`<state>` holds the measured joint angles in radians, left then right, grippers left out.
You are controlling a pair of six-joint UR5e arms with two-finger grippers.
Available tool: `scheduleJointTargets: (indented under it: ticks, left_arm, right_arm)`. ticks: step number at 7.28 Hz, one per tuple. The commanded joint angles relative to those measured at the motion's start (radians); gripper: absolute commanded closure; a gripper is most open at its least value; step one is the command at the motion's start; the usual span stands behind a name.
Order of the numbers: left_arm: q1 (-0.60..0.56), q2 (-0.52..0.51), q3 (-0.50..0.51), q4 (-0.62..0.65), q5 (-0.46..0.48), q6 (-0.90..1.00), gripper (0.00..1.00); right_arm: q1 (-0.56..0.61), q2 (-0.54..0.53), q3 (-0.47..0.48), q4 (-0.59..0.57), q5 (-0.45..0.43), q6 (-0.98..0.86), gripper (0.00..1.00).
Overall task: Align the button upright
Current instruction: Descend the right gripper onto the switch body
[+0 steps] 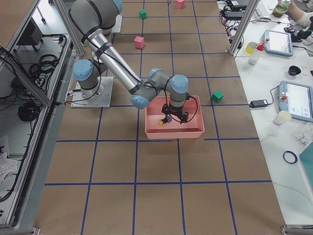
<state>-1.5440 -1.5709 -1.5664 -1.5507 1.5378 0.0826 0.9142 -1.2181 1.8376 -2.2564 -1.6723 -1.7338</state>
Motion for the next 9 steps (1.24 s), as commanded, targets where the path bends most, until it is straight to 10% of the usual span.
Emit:
scheduleJointTargets:
  ticks: [1,9]
  left_arm:
    - [-0.001,0.000,-0.001,-0.005,0.007,-0.009,0.00]
    - [-0.004,-0.003,-0.004,0.004,0.007,-0.015,0.00]
  right_arm:
    - [0.000,-0.001,-0.008,-0.002,-0.040,0.086,0.00]
    - [0.000,0.026,0.006,0.000,-0.082,0.100,0.00]
